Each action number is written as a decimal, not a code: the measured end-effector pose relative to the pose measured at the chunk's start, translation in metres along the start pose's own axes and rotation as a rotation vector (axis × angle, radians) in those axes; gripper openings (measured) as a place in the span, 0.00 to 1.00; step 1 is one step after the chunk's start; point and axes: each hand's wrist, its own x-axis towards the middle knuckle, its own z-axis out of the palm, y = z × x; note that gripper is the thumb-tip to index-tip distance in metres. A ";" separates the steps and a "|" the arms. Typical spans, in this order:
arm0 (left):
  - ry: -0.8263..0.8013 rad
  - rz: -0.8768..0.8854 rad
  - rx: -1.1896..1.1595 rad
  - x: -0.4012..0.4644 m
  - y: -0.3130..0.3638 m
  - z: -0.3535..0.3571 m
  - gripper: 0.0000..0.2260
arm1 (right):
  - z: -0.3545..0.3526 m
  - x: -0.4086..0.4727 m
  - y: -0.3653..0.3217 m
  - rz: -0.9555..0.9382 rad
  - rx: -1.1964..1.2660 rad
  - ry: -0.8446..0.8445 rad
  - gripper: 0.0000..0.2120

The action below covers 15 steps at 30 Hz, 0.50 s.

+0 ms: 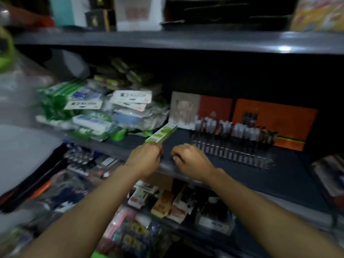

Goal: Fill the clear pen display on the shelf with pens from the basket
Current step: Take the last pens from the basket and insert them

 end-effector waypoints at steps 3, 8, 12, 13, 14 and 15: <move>-0.041 -0.086 0.006 -0.034 -0.038 0.013 0.03 | 0.039 0.013 -0.034 -0.051 0.059 -0.002 0.05; -0.119 -0.258 -0.026 -0.099 -0.095 0.052 0.07 | 0.106 0.024 -0.083 -0.099 0.169 -0.098 0.04; -0.219 -0.363 -0.108 -0.161 -0.131 0.097 0.06 | 0.162 0.013 -0.118 -0.137 0.210 -0.234 0.05; -0.241 -0.397 -0.132 -0.176 -0.137 0.109 0.06 | 0.174 0.009 -0.125 -0.141 0.215 -0.266 0.05; -0.272 -0.435 -0.152 -0.188 -0.141 0.119 0.06 | 0.185 0.004 -0.132 -0.147 0.221 -0.293 0.05; -0.301 -0.467 -0.171 -0.201 -0.143 0.130 0.07 | 0.195 -0.002 -0.138 -0.157 0.228 -0.324 0.07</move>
